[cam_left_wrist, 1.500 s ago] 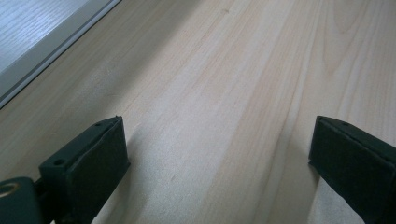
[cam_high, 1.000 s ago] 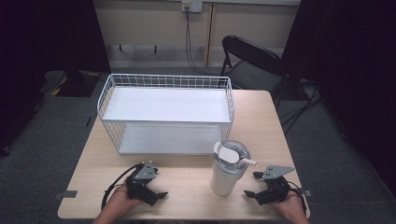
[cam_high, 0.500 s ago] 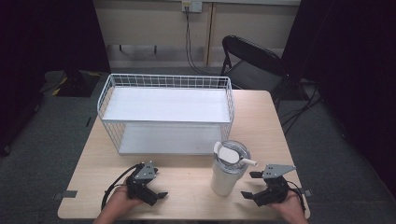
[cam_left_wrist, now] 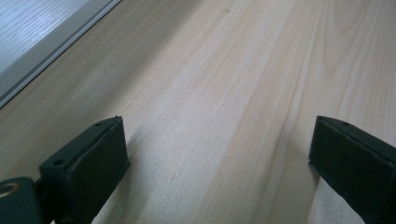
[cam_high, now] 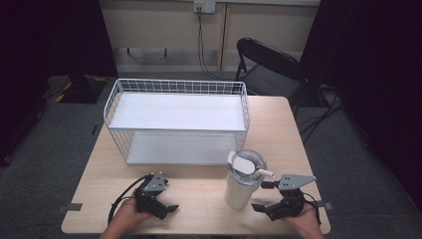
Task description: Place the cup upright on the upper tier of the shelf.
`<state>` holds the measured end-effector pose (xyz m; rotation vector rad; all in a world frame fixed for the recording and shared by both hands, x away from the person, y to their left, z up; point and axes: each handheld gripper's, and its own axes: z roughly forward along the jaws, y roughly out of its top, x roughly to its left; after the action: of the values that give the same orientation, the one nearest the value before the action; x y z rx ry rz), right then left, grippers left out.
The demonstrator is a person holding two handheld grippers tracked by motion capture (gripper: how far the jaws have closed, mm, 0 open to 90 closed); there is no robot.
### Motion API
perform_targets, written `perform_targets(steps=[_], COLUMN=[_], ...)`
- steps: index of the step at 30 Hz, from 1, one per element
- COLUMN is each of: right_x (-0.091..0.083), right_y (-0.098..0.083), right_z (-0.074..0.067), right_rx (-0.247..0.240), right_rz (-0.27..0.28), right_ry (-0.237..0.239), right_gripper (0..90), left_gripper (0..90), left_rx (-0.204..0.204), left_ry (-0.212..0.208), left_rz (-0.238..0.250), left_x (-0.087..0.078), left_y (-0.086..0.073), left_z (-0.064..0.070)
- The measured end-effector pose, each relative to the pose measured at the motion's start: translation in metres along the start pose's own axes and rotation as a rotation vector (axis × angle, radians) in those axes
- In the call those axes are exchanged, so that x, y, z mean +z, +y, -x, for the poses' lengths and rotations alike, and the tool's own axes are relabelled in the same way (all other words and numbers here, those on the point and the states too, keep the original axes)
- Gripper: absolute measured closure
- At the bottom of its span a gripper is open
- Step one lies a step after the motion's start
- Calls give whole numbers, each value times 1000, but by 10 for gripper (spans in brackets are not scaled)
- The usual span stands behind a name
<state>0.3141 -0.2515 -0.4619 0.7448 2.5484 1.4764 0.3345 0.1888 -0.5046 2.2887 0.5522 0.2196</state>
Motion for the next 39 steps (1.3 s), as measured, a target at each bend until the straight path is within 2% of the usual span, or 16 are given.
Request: perform_targets(steps=[3, 6, 7, 14, 25, 32, 39], right_x=[2, 3, 5, 9, 17, 21, 25], right_y=[6, 9, 11, 13, 15, 15, 15], right_z=[-3, -4, -5, -6, -4, -3, -5], right_rx=[5, -1, -2, -41, -26, -5, -12], right_rz=[50, 61, 81, 104, 152, 150, 177], right_ry=[19, 21, 33, 36, 24, 24, 11], right_gripper=[138, 138, 137, 133, 132, 123, 104], left_gripper=[38, 38, 38, 38, 37, 38, 37], left_rx=[0, -2, -2, -3, -2, 0, 0], left_ry=[0, 0, 0, 0, 0, 0, 0], left_rz=[0, 2, 2, 2, 2, 0, 0], left_x=[0, 0, 0, 0, 0, 0, 0], left_y=[0, 0, 0, 0, 0, 0, 0], left_z=[0, 0, 0, 0, 0, 0, 0])
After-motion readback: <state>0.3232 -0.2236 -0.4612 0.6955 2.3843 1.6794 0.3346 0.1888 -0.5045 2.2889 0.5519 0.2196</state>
